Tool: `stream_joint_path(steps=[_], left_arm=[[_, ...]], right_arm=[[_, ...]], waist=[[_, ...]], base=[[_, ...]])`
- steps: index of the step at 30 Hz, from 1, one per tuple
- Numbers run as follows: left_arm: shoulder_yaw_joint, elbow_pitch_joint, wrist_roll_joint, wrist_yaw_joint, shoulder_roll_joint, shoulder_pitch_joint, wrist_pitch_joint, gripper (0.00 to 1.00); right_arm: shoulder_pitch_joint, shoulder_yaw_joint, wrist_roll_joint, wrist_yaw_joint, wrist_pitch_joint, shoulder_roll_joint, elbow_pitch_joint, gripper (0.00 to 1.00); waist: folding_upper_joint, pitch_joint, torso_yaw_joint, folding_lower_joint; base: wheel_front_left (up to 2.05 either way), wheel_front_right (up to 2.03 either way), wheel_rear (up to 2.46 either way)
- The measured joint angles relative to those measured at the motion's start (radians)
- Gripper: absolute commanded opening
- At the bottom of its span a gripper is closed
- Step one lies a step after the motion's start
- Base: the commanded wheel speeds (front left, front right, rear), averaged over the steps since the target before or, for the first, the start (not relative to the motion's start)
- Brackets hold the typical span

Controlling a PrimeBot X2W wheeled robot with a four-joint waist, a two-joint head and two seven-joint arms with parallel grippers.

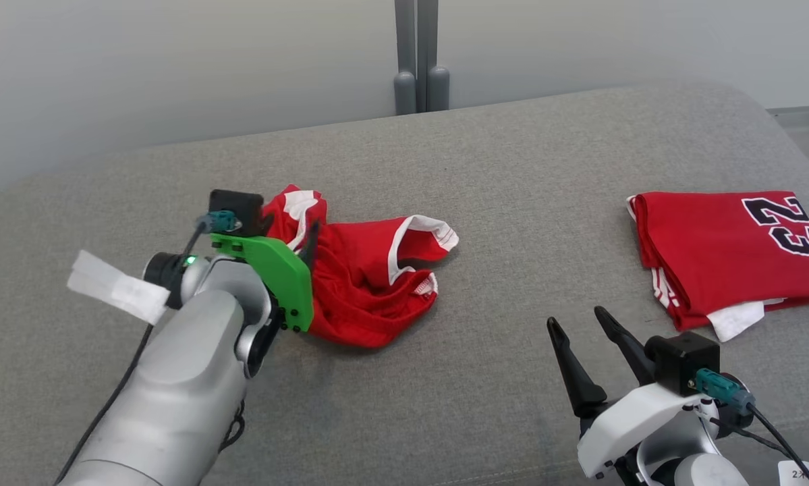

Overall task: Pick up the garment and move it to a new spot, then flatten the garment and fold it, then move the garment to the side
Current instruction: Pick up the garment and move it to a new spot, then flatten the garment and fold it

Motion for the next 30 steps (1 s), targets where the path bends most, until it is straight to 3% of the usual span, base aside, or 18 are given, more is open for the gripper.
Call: stream_joint_path(steps=[6, 11, 26, 30], left_arm=[[-0.081, -0.064, 0.032, -0.051, -0.035, 0.026, 0.034, 1.0], [-0.13, -0.109, 0.037, -0.061, -0.06, 0.08, 0.061, 1.0], [-0.164, -0.109, 0.032, -0.031, -0.064, 0.136, 0.095, 1.0], [-0.166, -0.072, 0.038, -0.005, -0.053, 0.135, 0.097, 1.0]], right_arm=[[0.003, 0.0, 0.0, 0.0, 0.003, 0.0, 0.001, 1.0], [0.003, 0.001, -0.008, 0.0, 0.011, 0.0, -0.006, 1.0], [-0.007, 0.021, -0.024, 0.0, 0.013, 0.0, -0.03, 1.0], [-0.013, 0.028, -0.024, 0.0, 0.01, 0.0, -0.03, 1.0]], waist=[[0.0, -0.017, 0.027, 0.0], [0.0, -0.016, 0.014, 0.0], [0.0, 0.034, -0.13, 0.0], [0.0, 0.054, -0.166, 0.0]], base=[[0.0, 0.0, 0.0], [0.0, 0.0, 0.0], [0.0, 0.0, 0.0], [0.0, 0.0, 0.0]])
